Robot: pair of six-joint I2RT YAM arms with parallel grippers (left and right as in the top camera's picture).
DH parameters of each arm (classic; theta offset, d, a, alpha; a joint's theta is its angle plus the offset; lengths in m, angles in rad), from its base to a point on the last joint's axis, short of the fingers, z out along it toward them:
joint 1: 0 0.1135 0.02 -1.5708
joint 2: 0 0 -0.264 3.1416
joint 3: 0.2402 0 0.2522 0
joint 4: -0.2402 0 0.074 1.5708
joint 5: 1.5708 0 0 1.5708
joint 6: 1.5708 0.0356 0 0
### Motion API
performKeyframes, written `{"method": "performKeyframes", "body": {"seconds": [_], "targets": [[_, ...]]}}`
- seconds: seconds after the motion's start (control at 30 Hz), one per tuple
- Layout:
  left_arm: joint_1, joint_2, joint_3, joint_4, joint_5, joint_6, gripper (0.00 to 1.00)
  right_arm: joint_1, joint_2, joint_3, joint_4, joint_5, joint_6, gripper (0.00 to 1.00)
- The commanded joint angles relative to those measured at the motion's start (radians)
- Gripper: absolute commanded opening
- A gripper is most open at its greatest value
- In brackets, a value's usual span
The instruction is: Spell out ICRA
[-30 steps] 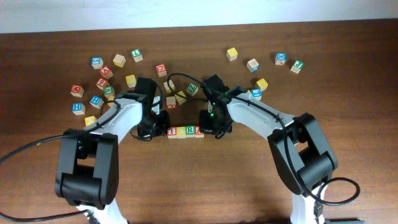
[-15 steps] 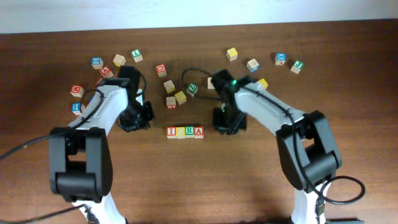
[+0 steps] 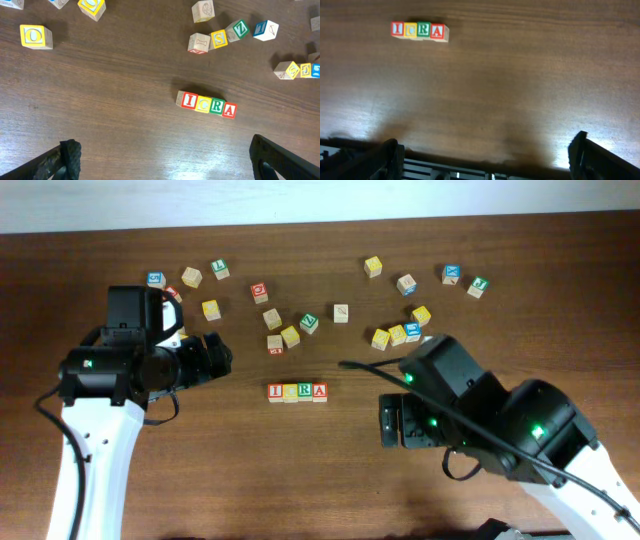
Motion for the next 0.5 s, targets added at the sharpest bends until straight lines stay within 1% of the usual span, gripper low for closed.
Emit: {"method": "performKeyframes", "body": {"seconds": [0.0, 0.33, 0.47], "targets": [[0.005, -0.004, 0.003, -0.001, -0.011, 0.001, 0.99, 0.017, -0.004, -0.022, -0.015, 0.032, 0.033, 0.98], [0.005, -0.004, 0.003, -0.001, -0.011, 0.001, 0.99, 0.017, 0.002, -0.022, -0.034, 0.032, 0.033, 0.98], [0.005, -0.004, 0.003, -0.001, -0.011, 0.001, 0.99, 0.016, 0.002, -0.022, -0.035, 0.043, 0.006, 0.98]]}}
